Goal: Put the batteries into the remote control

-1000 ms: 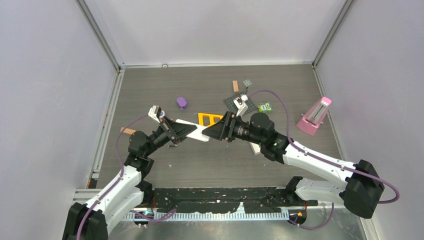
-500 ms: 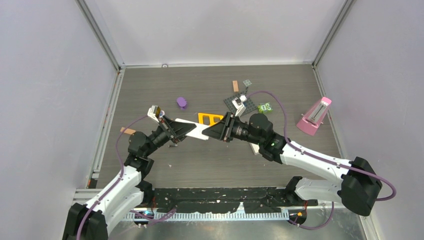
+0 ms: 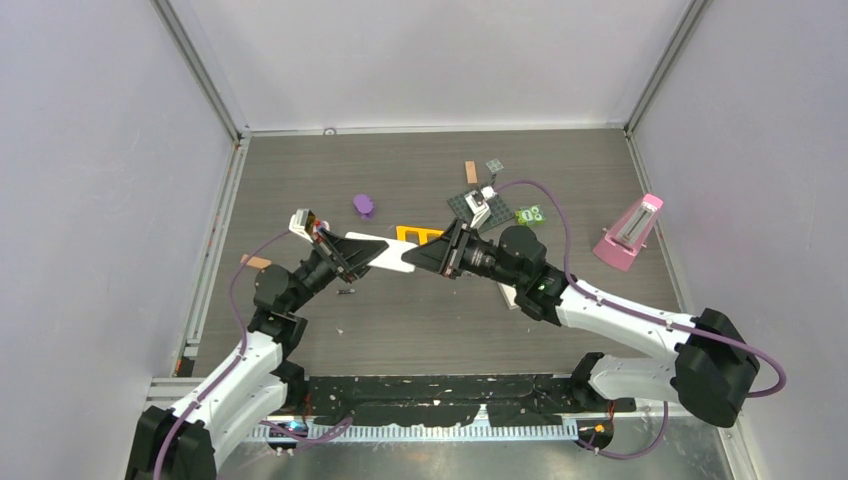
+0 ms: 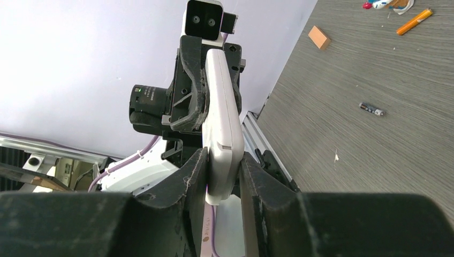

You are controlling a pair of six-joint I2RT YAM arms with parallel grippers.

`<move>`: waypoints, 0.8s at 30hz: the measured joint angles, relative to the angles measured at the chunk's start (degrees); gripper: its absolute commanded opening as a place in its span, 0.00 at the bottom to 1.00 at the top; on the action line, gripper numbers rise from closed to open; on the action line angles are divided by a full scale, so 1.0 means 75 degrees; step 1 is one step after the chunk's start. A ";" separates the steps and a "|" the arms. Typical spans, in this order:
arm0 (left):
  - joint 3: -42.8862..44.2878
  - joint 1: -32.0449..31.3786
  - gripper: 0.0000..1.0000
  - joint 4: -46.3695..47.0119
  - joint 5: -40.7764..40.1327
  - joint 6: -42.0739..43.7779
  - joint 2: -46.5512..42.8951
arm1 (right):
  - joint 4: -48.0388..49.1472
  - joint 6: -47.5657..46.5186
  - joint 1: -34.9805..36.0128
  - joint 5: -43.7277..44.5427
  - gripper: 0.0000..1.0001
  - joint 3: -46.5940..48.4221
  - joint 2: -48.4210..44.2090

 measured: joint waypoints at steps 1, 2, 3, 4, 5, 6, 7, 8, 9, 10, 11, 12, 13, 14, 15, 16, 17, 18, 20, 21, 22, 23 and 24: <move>0.0000 0.0003 0.00 0.0000 -0.0029 0.0009 0.0000 | 0.0047 0.0017 0.0000 0.0003 0.27 0.0017 0.0047; 0.0000 0.0003 0.00 0.0003 -0.0079 0.0026 0.0000 | 0.0085 0.0029 0.0000 0.0009 0.27 0.0052 0.0108; 0.0000 0.0009 0.00 0.0009 -0.0111 0.0050 0.0000 | 0.0105 0.0044 0.0000 0.0017 0.28 0.0076 0.0149; 0.0000 0.0012 0.00 0.0020 -0.0157 0.0093 0.0000 | 0.0119 0.0055 0.0000 0.0026 0.29 0.0114 0.0204; 0.0000 0.0015 0.00 0.0038 -0.0189 0.0131 0.0000 | 0.0122 0.0067 0.0000 0.0038 0.30 0.0143 0.0239; 0.0000 0.0012 0.00 0.0064 -0.0233 0.0175 0.0000 | 0.0140 0.0082 0.0000 0.0052 0.30 0.0181 0.0289; 0.0000 0.0012 0.00 0.0087 -0.0274 0.0204 0.0000 | 0.0157 0.0102 0.0003 0.0064 0.30 0.0207 0.0332; 0.0000 0.0012 0.00 0.0111 -0.0309 0.0236 0.0003 | 0.0166 0.0125 0.0012 0.0087 0.31 0.0242 0.0376; 0.0000 0.0009 0.00 0.0128 -0.0356 0.0268 0.0003 | 0.0169 0.0137 0.0020 0.0119 0.31 0.0286 0.0423; 0.0000 -0.0003 0.00 0.0160 -0.0405 0.0318 0.0003 | 0.0178 0.0146 0.0032 0.0146 0.31 0.0323 0.0466; 0.0000 -0.0006 0.00 0.0175 -0.0428 0.0353 0.0003 | 0.0187 0.0157 0.0044 0.0169 0.31 0.0347 0.0504; 0.0000 -0.0012 0.00 0.0181 -0.0484 0.0382 0.0003 | 0.0192 0.0163 0.0050 0.0192 0.30 0.0382 0.0542; 0.0000 -0.0017 0.00 0.0184 -0.0516 0.0396 0.0003 | 0.0195 0.0163 0.0052 0.0210 0.30 0.0414 0.0580; 0.0000 -0.0017 0.00 0.0189 -0.0554 0.0420 0.0003 | 0.0207 0.0172 0.0052 0.0224 0.30 0.0437 0.0621; 0.0000 -0.0017 0.00 0.0187 -0.0574 0.0443 0.0003 | 0.0210 0.0178 0.0052 0.0233 0.30 0.0455 0.0653; 0.0000 -0.0020 0.00 0.0184 -0.0597 0.0466 0.0003 | 0.0210 0.0187 0.0055 0.0245 0.30 0.0478 0.0673; 0.0000 -0.0020 0.00 0.0184 -0.0624 0.0507 0.0003 | 0.0201 0.0187 0.0055 0.0256 0.30 0.0507 0.0705; 0.0000 -0.0026 0.00 0.0187 -0.0656 0.0545 0.0003 | 0.0189 0.0184 0.0055 0.0265 0.30 0.0539 0.0729; 0.0015 -0.0032 0.00 0.0172 -0.0682 0.0612 0.0003 | 0.0137 0.0175 0.0058 0.0303 0.30 0.0574 0.0755; 0.0035 -0.0041 0.00 0.0157 -0.0685 0.0676 0.0012 | 0.0108 0.0163 0.0064 0.0326 0.31 0.0589 0.0761; 0.0058 -0.0044 0.00 0.0137 -0.0688 0.0758 0.0015 | 0.0050 0.0152 0.0073 0.0364 0.33 0.0612 0.0761; 0.0085 -0.0047 0.00 0.0111 -0.0691 0.0816 0.0015 | 0.0015 0.0134 0.0085 0.0396 0.37 0.0638 0.0761; 0.0119 -0.0047 0.00 0.0070 -0.0691 0.0901 0.0012 | -0.0020 0.0111 0.0090 0.0437 0.40 0.0662 0.0755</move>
